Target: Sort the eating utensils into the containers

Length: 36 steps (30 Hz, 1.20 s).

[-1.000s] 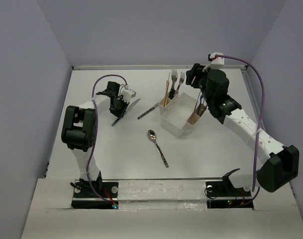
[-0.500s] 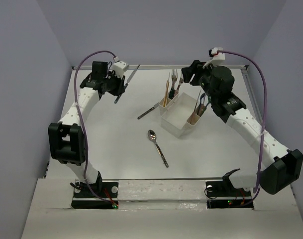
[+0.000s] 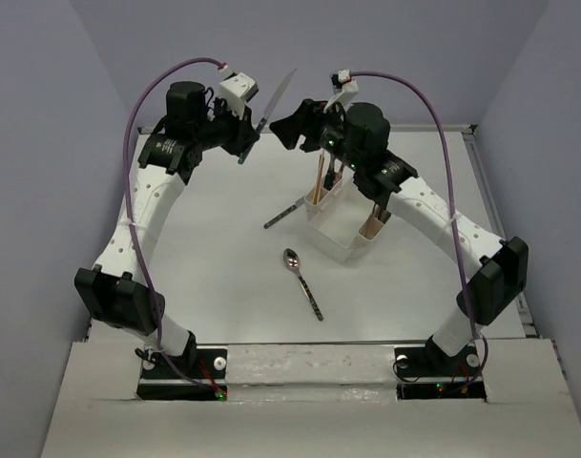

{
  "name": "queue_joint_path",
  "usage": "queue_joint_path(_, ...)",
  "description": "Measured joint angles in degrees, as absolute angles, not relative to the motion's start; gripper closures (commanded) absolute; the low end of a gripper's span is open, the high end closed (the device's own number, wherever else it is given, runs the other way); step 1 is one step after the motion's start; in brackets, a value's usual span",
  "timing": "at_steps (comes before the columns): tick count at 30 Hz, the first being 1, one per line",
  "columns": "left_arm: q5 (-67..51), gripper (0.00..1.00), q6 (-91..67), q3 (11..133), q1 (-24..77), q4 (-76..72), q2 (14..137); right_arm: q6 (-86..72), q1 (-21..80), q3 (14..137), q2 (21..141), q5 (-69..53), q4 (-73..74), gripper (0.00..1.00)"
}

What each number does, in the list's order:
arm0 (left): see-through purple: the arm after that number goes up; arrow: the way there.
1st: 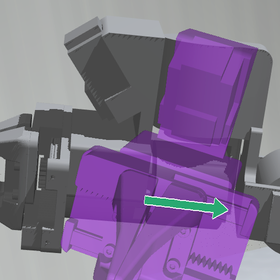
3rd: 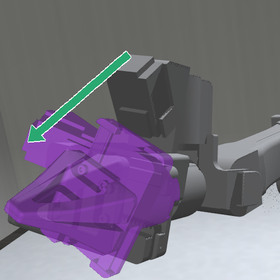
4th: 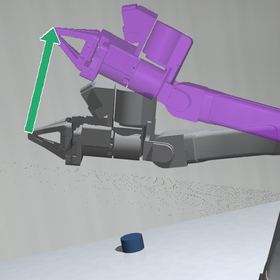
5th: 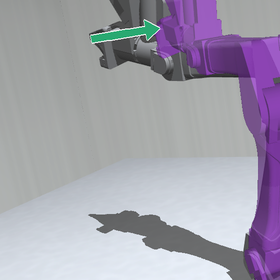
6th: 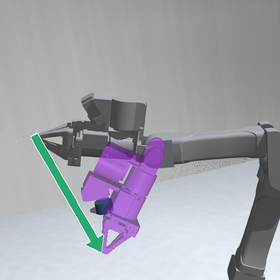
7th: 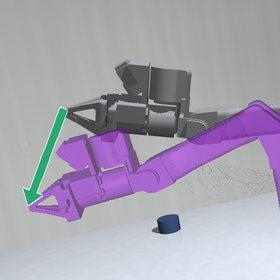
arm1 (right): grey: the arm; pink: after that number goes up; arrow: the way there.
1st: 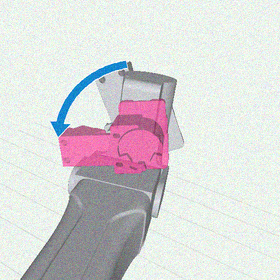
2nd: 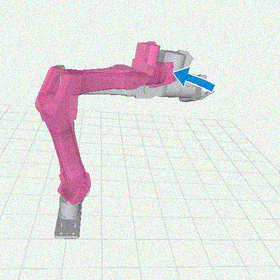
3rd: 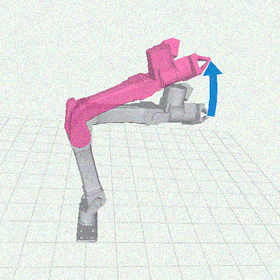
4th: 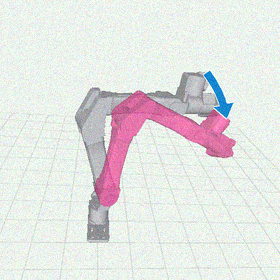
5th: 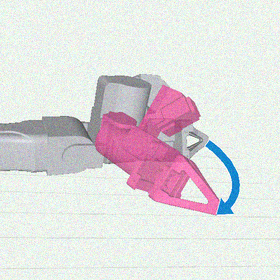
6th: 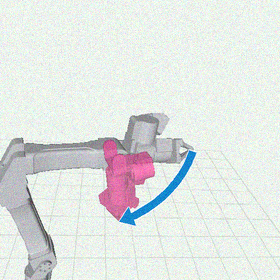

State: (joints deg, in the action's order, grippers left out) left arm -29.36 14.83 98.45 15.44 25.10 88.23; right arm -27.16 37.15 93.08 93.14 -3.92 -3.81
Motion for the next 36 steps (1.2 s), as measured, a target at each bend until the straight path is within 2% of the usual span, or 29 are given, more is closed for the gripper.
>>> queue_joint_path(4, -29.43, 1.00, 14.39, 99.04, 15.75, 26.48, 88.23, -29.56, 38.54, 94.41, 96.84, -4.10, -3.95, 0.29)
queue_joint_path(9, -29.36, 1.00, 14.20, 99.04, 15.75, 27.55, 88.23, -33.12, 38.74, 95.04, 98.83, -5.08, -4.64, 0.36)
queue_joint_path(20, -29.36, 1.00, 14.20, 99.04, 15.77, 27.75, 88.20, -40.03, 38.74, 98.37, 104.27, -3.31, -5.98, 0.38)
queue_joint_path(27, -29.23, 1.00, 14.22, 99.04, 15.97, 27.77, 88.23, -42.13, 38.74, 101.32, 107.92, -4.75, -6.00, 0.44)
queue_joint_path(29, -29.21, 1.00, 14.22, 99.04, 16.19, 27.75, 88.20, -42.87, 38.74, 103.42, 109.38, -5.85, -6.09, 0.51)
queue_joint_path(32, -29.15, 1.00, 14.22, 99.04, 16.84, 27.75, 88.23, -43.77, 38.74, 104.66, 110.89, -7.07, -6.55, 0.73)
queue_joint_path(35, -28.73, 1.00, 14.31, 99.02, 17.19, 28.42, 88.25, -44.66, 38.72, 104.66, 111.20, -7.66, -6.72, 0.87)
queue_joint_path(36, -28.64, 1.00, 14.33, 99.02, 17.23, 28.53, 88.27, -44.86, 38.74, 104.71, 111.20, -7.79, -6.90, 0.97)
